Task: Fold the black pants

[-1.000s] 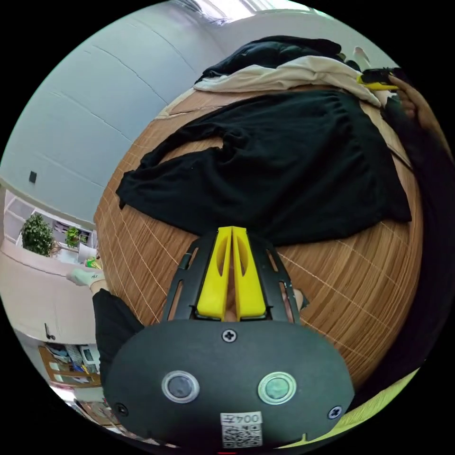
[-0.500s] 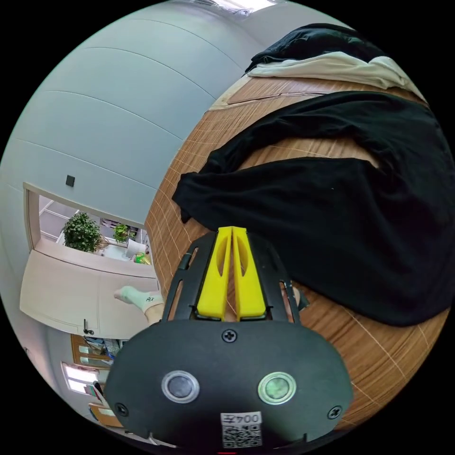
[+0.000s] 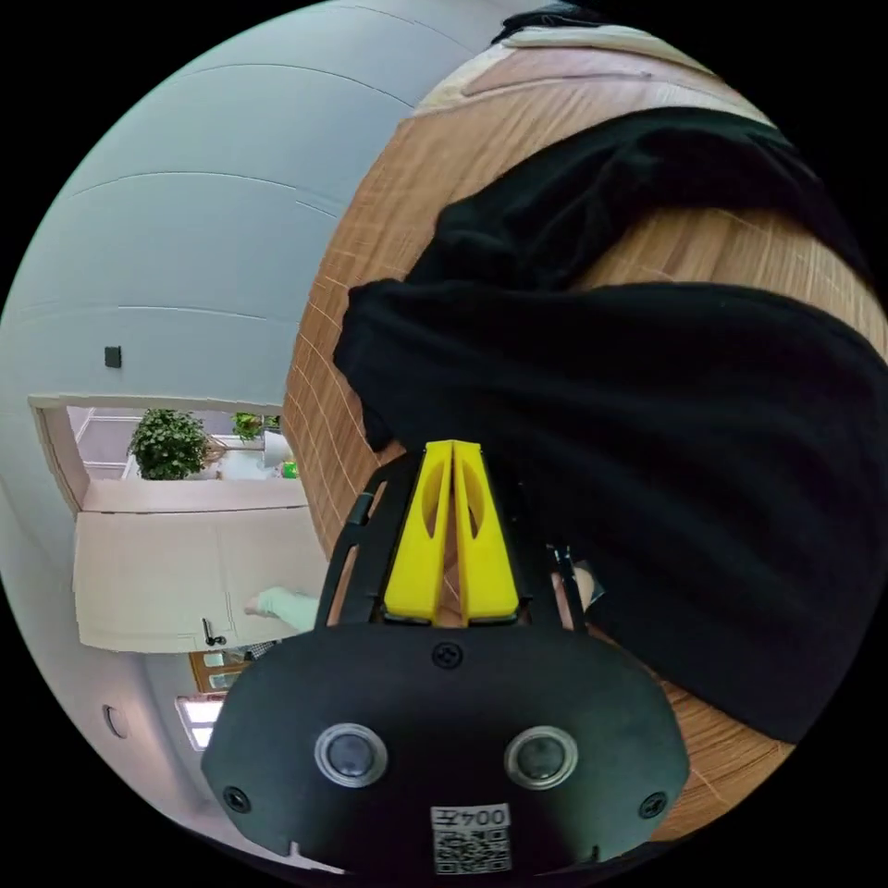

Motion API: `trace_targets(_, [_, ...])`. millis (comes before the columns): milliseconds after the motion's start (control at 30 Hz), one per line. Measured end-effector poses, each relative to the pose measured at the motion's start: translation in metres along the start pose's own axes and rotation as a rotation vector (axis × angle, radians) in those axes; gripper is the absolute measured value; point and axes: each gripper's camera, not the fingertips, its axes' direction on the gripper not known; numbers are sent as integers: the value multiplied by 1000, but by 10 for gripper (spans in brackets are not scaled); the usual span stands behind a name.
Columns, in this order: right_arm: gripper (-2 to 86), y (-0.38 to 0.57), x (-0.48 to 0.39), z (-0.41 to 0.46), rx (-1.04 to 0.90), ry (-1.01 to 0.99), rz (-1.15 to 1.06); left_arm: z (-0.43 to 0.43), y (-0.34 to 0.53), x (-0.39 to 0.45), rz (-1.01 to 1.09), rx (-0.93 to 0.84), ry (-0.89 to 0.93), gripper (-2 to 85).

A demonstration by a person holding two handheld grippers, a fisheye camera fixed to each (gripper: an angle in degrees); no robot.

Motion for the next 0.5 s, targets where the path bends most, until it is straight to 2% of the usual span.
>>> trace_targets(100, [66,-11,-3,-8,23,5,-18,-1,15,0,126,15,-120,6])
trace_targets(200, [65,-19,0,-18,25,-30,4,3,33,-7,143,-29,-160,6])
trace_targets(500, [64,-30,-10,-56,-121,-104,-4,-17,167,-66,53,-207,-22,5])
